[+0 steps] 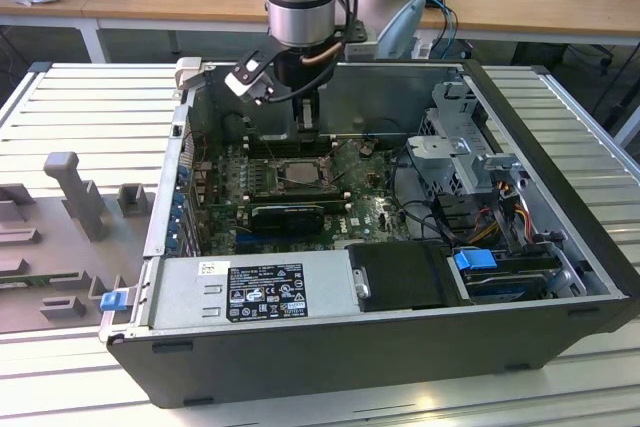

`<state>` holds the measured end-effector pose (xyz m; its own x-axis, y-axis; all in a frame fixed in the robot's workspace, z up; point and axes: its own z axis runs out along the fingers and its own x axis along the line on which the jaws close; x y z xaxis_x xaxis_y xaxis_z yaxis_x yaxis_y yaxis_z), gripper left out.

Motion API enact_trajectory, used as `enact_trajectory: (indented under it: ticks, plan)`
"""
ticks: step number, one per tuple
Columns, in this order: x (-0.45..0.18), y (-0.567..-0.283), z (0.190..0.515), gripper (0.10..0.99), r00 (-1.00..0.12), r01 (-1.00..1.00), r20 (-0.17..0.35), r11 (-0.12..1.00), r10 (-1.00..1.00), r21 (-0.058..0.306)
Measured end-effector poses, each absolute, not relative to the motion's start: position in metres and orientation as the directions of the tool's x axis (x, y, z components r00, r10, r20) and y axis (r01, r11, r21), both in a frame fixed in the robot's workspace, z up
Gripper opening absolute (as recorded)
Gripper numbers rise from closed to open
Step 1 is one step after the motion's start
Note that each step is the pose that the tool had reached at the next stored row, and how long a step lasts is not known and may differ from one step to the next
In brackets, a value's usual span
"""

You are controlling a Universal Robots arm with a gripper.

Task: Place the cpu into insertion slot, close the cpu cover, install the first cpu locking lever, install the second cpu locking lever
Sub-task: 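Close the cpu cover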

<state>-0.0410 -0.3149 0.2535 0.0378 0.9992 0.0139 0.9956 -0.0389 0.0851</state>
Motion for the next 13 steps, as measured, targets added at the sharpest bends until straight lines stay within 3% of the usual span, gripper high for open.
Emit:
enact_trajectory:
  ticks: [13]
  plan:
    - [-0.007, -0.313, 0.273, 0.106, 0.040, 0.996, 0.005, -0.040, 0.999, 0.085]
